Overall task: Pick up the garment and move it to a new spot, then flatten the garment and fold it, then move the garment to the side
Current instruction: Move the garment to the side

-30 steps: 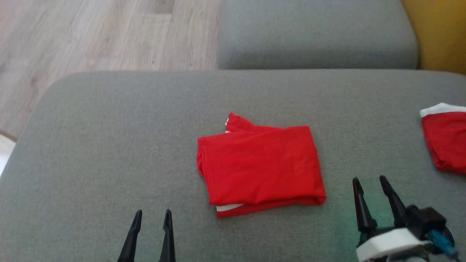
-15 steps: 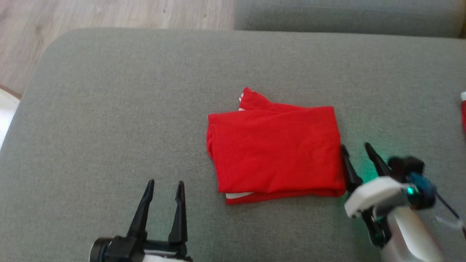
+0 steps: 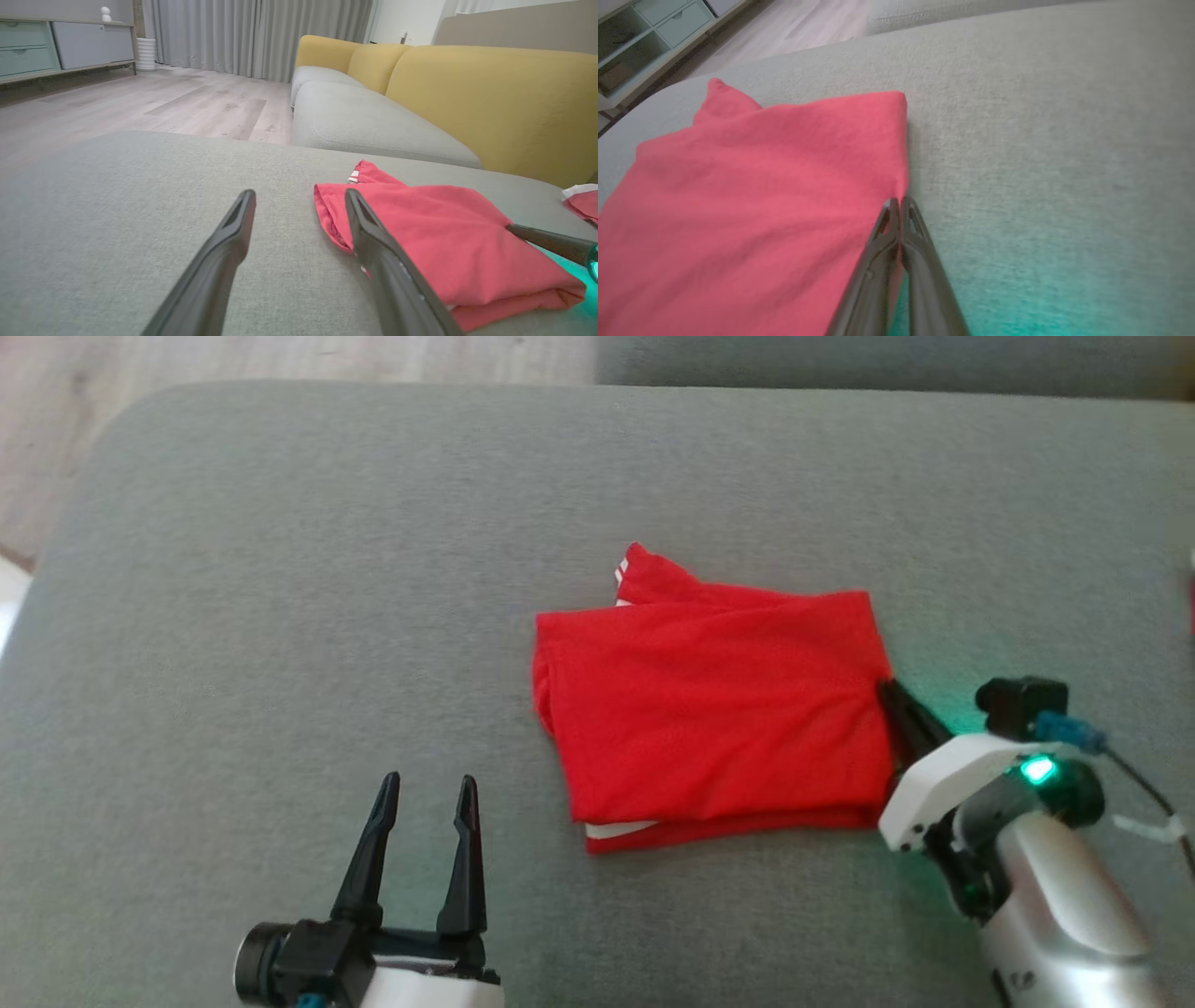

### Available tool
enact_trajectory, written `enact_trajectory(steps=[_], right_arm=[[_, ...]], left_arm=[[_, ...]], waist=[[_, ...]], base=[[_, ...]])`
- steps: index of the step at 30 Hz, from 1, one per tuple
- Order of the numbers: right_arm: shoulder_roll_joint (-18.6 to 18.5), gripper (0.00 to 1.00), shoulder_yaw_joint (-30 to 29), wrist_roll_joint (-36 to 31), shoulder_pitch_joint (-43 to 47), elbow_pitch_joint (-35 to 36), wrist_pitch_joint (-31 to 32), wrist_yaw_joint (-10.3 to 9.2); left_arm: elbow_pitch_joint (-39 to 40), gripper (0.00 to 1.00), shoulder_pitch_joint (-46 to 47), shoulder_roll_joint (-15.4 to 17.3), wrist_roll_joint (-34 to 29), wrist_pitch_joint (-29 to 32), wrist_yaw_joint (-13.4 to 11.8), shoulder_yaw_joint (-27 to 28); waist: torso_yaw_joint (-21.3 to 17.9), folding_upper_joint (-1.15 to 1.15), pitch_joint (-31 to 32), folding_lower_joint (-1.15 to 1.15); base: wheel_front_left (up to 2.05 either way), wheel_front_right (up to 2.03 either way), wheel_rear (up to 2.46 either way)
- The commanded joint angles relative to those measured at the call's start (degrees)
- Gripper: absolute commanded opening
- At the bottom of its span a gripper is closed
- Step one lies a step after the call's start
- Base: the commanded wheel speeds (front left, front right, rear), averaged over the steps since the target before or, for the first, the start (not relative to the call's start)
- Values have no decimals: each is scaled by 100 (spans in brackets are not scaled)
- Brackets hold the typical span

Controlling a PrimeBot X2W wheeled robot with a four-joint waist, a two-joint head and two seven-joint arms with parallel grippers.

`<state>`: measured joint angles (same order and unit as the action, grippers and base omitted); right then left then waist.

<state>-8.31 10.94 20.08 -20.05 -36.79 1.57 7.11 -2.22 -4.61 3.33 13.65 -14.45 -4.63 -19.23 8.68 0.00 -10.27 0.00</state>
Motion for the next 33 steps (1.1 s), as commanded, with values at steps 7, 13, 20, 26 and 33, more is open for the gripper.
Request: enact_trajectory(steps=[7,13,20,26,33], right_arm=[[-982,0,-125,-183,-315,910,247,37],[-1870,0,-650,-250,-621,1453,546,37],[-2728,0,-1168,-309,-1013,1454,607,37],[-2858,100,-1529,-610,-1134,1350,361,37],[-2118,100,-1614,-1005,-764,1386,85,37]], left_arm=[[429,100,342,-46,98,-55,-89,367],[510,100,631,-46,275,-55,68,465],[591,100,913,-46,337,-55,453,494],[556,100,975,-46,345,-55,601,545],[510,100,813,-46,319,-55,444,670]], waist=[[-763,0,-320,0],[-1271,0,-670,0],[-1508,0,-992,0],[-1507,0,-1007,0],[-1448,0,-555,0]], base=[[0,0,0],[0,0,0],[0,0,0],[0,0,0],[0,0,0]])
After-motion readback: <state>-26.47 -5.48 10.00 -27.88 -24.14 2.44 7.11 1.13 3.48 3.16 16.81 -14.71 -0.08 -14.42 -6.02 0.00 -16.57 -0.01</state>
